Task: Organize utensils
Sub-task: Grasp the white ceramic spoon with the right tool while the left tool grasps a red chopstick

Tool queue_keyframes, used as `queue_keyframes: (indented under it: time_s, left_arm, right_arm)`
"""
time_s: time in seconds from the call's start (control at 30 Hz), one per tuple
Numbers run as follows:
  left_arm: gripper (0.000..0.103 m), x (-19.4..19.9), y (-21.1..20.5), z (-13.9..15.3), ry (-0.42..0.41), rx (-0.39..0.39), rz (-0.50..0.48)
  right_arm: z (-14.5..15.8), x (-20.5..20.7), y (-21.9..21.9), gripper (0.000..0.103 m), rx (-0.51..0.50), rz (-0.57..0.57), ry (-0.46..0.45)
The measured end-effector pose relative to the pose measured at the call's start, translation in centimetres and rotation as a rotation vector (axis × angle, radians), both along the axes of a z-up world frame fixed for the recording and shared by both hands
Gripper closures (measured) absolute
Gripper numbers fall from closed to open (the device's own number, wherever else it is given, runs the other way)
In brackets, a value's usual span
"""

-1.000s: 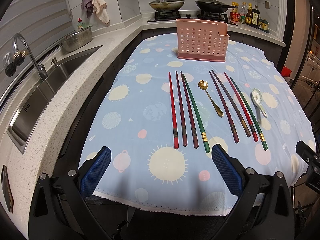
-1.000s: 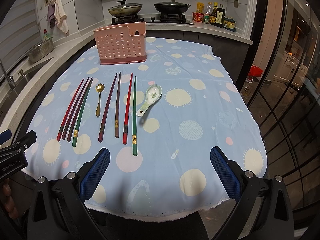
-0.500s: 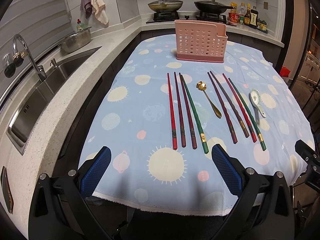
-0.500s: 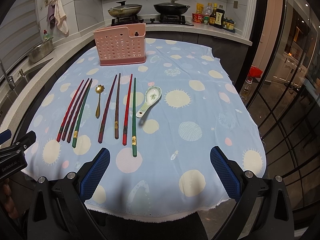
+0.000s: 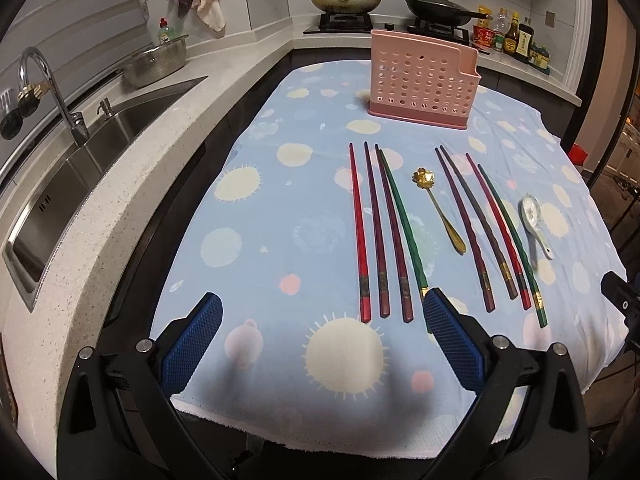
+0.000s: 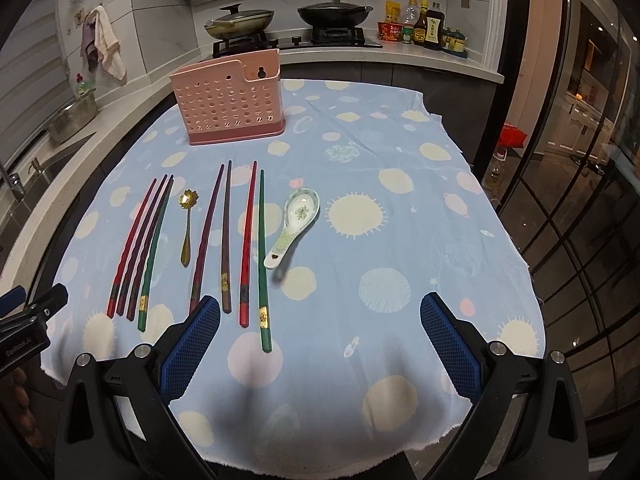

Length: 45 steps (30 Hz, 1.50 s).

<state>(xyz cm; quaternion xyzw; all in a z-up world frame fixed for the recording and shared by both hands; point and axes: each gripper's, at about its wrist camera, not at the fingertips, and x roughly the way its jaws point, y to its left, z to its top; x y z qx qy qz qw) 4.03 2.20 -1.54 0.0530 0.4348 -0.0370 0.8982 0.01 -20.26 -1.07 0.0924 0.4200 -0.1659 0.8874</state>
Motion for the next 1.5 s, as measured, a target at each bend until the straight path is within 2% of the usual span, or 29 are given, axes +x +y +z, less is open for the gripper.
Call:
queue_keyframes:
  time_s: [0.07, 0.13, 0.4, 0.6, 0.67, 0.73, 1.03, 1.13, 1.27, 1.5]
  left_arm:
    - [0.007, 1.0, 0.1, -0.6, 0.016, -0.001, 0.000]
    - [0.007, 1.7, 0.2, -1.3, 0.033, -0.002, 0.000]
    - [0.010, 4.3, 0.2, -4.6, 0.113, -0.005, -0.008]
    - [0.022, 5.2, 0.4, -6.2, 0.162, -0.020, -0.016]
    - [0.029, 5.3, 0.5, -6.7, 0.176, -0.028, -0.022]
    - [0.037, 5.4, 0.6, -7.1, 0.193, -0.047, -0.027]
    - [0.050, 5.3, 0.7, -6.9, 0.173, -0.061, -0.047]
    - [0.055, 5.1, 0.9, -6.8, 0.169, -0.074, -0.051]
    - [0.061, 5.0, 0.9, -6.8, 0.163, -0.076, -0.056]
    - [0.093, 4.7, 0.6, -6.6, 0.170, -0.116, -0.086]
  right_arm:
    - [-0.3, 1.3, -0.4, 0.008, 0.007, -0.003, 0.006]
    - [-0.8, 2.8, -0.6, 0.016, 0.012, -0.001, 0.018]
    - [-2.5, 6.4, -1.8, 0.029, 0.047, -0.018, 0.041]
    - [-3.9, 7.9, -2.3, 0.034, 0.064, -0.036, 0.061]
    - [-4.3, 8.3, -2.4, 0.038, 0.078, -0.038, 0.069]
    - [-4.8, 8.8, -2.5, 0.046, 0.086, -0.037, 0.082]
    - [-7.2, 9.3, -2.2, 0.078, 0.121, -0.020, 0.139]
    - [-7.5, 8.7, -2.1, 0.083, 0.124, -0.015, 0.136]
    - [-7.6, 8.2, -1.9, 0.085, 0.111, -0.003, 0.134]
    - [-7.3, 7.0, -1.6, 0.092, 0.112, 0.021, 0.130]
